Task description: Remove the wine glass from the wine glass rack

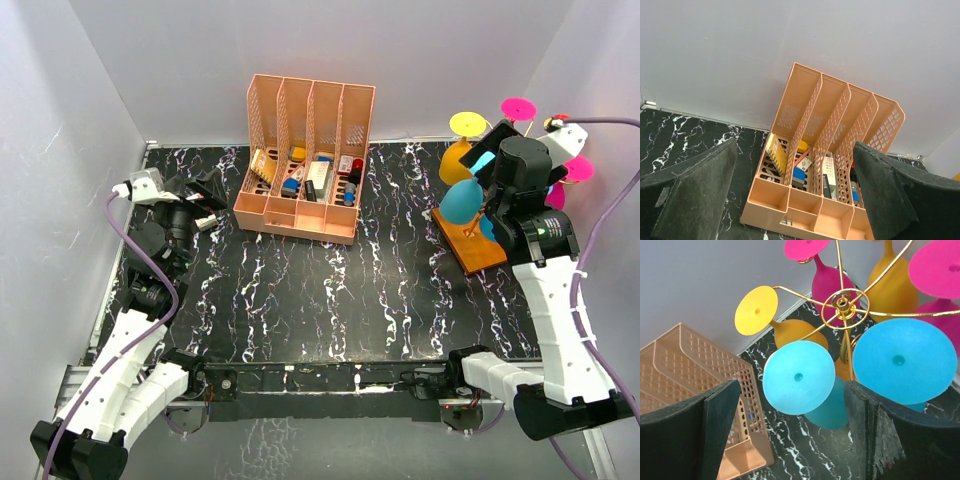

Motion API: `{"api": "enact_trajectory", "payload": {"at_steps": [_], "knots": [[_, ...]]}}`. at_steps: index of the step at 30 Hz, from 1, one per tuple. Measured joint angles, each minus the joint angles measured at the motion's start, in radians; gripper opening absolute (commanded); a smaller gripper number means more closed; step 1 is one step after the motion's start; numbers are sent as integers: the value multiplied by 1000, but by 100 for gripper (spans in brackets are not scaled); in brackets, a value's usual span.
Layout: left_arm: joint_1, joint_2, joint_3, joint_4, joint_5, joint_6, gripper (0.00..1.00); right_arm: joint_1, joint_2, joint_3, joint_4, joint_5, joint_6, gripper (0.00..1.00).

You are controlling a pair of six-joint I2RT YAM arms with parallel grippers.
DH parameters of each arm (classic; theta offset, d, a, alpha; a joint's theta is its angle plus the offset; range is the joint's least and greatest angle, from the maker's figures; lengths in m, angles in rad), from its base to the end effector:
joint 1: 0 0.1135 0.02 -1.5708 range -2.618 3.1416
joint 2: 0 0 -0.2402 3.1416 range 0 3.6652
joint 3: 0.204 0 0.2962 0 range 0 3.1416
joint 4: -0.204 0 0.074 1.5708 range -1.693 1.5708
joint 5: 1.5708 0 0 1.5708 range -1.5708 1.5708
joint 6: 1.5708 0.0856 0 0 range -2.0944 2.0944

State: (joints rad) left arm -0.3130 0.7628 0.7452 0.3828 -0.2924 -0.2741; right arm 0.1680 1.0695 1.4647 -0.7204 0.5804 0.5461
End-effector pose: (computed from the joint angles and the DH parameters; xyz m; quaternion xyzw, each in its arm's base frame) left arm 0.2770 -0.0637 0.3901 -0.1091 0.5631 -0.1568 0.8040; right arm 0.2909 0.0017 0.4447 0.3102 0.7331 -0.0224 0.6049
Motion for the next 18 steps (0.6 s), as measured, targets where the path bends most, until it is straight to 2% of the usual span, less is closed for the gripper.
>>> {"api": "enact_trajectory", "payload": {"at_steps": [11,18], "knots": [[-5,3,-11,7,0,-6,97,0,-38,0,-46,-7,244,69],[-23,-6,-11,7,-13,-2,97,0,-30,-8,-80,-7,351,65]]}}
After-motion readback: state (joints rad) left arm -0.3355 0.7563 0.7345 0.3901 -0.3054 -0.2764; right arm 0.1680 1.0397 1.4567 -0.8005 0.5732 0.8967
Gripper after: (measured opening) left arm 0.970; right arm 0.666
